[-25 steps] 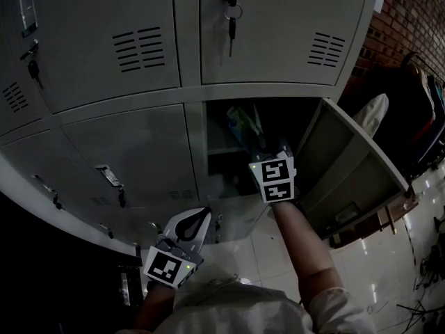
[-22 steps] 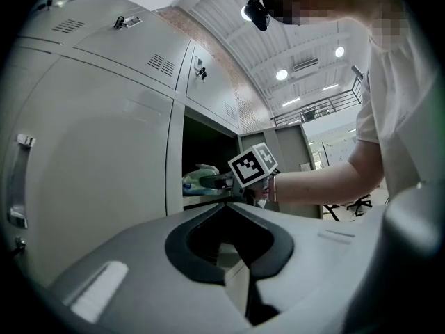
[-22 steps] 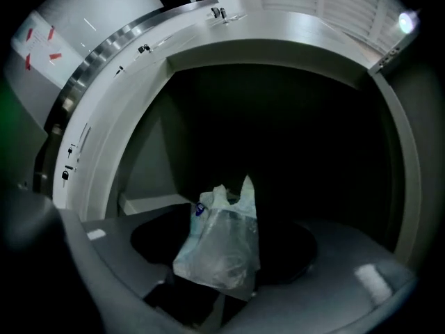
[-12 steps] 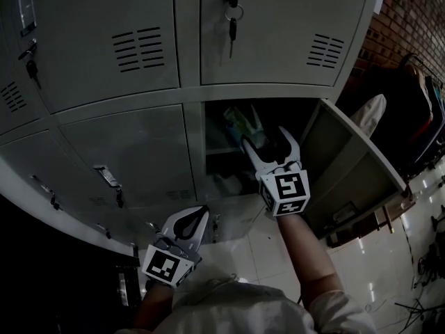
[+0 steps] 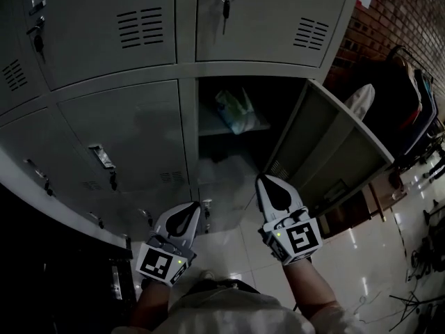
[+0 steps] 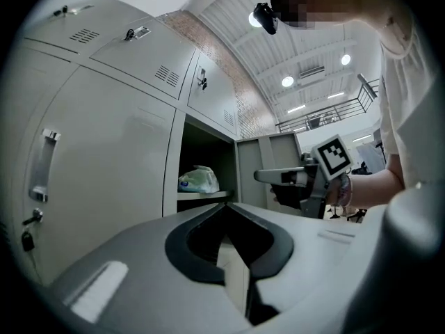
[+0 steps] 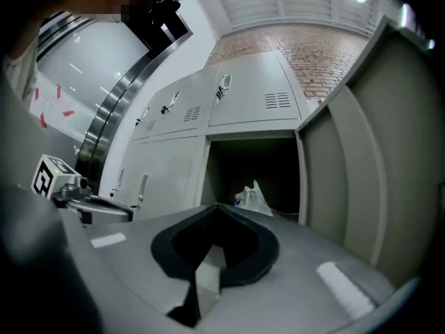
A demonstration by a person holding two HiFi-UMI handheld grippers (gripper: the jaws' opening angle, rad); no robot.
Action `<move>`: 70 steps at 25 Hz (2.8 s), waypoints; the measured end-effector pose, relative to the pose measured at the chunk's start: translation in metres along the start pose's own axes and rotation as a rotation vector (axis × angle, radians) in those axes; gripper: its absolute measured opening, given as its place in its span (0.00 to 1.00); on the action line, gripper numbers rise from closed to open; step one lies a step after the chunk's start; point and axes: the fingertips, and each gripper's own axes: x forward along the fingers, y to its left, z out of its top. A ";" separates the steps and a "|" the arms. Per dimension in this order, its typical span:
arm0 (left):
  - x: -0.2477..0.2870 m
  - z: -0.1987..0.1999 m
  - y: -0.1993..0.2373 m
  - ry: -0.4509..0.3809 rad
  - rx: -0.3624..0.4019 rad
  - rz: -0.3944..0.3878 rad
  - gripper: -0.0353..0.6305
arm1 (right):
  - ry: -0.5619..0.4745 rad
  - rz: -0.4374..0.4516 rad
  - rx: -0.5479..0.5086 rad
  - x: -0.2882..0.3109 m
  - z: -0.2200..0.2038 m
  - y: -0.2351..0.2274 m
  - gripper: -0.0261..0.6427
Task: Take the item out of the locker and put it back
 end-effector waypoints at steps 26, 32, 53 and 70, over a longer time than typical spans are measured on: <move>-0.169 0.020 -0.238 0.027 0.038 0.080 0.06 | 0.073 0.108 0.085 -0.292 -0.010 0.110 0.04; -0.176 0.033 -0.238 0.015 0.063 0.060 0.06 | 0.042 0.121 0.068 -0.294 0.003 0.126 0.04; -0.185 0.029 -0.230 0.036 0.062 0.065 0.06 | 0.062 0.132 0.056 -0.291 -0.005 0.131 0.04; -0.176 0.021 -0.229 0.039 0.057 0.045 0.06 | 0.082 0.130 0.068 -0.278 -0.011 0.127 0.04</move>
